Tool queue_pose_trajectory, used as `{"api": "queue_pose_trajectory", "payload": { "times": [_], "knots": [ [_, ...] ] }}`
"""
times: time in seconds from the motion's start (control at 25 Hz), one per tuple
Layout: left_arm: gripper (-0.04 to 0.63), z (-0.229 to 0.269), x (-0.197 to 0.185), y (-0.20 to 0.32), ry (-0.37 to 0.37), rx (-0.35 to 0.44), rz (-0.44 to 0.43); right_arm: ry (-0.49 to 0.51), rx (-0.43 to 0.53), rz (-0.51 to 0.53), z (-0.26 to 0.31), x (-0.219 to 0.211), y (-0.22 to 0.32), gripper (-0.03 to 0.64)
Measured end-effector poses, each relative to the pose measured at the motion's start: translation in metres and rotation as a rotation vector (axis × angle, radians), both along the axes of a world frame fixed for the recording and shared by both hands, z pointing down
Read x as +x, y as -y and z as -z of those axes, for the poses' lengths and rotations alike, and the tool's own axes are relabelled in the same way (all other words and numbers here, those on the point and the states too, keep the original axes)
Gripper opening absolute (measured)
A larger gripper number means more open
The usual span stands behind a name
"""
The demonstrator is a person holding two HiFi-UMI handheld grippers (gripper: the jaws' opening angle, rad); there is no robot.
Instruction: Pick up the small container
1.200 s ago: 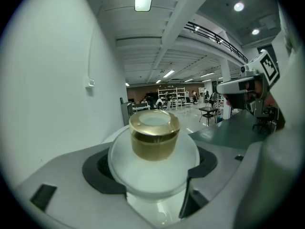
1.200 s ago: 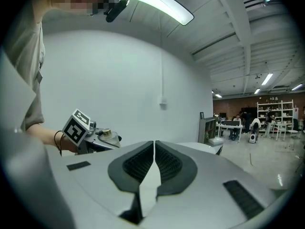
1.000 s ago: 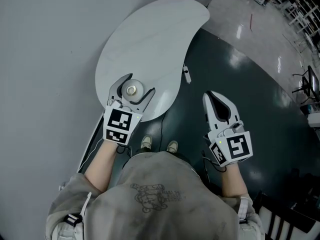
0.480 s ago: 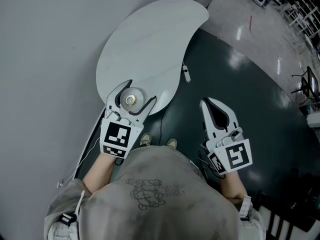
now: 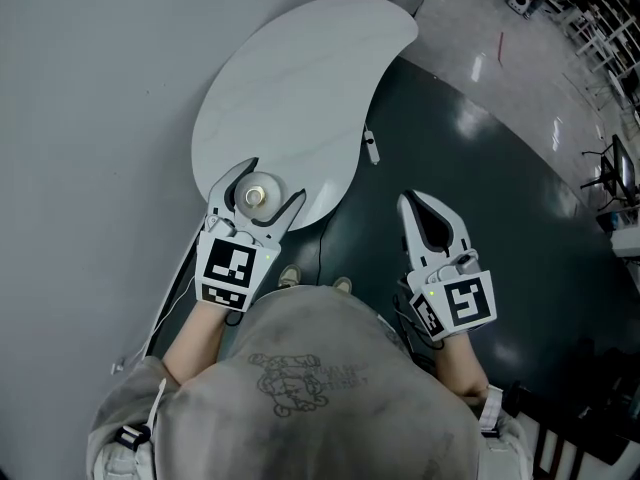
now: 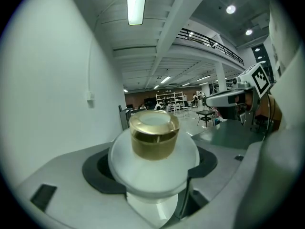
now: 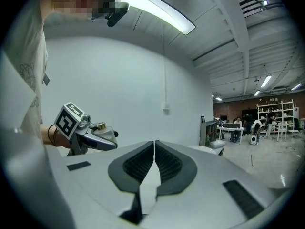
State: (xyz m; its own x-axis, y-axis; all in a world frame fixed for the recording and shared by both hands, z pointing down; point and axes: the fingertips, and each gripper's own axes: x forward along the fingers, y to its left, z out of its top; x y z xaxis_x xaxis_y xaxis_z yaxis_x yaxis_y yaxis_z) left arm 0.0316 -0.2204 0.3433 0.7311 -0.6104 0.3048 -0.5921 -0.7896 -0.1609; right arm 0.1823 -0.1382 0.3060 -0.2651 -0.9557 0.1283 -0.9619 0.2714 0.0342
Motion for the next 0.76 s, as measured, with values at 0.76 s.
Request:
{"api": "queue_pose_trajectory", "payload": {
  "times": [0.76],
  "knots": [
    [0.342, 0.001, 0.013, 0.009, 0.021, 0.002, -0.024, 0.079, -0.036, -0.016, -0.015, 0.014, 0.014, 0.031]
  ]
}}
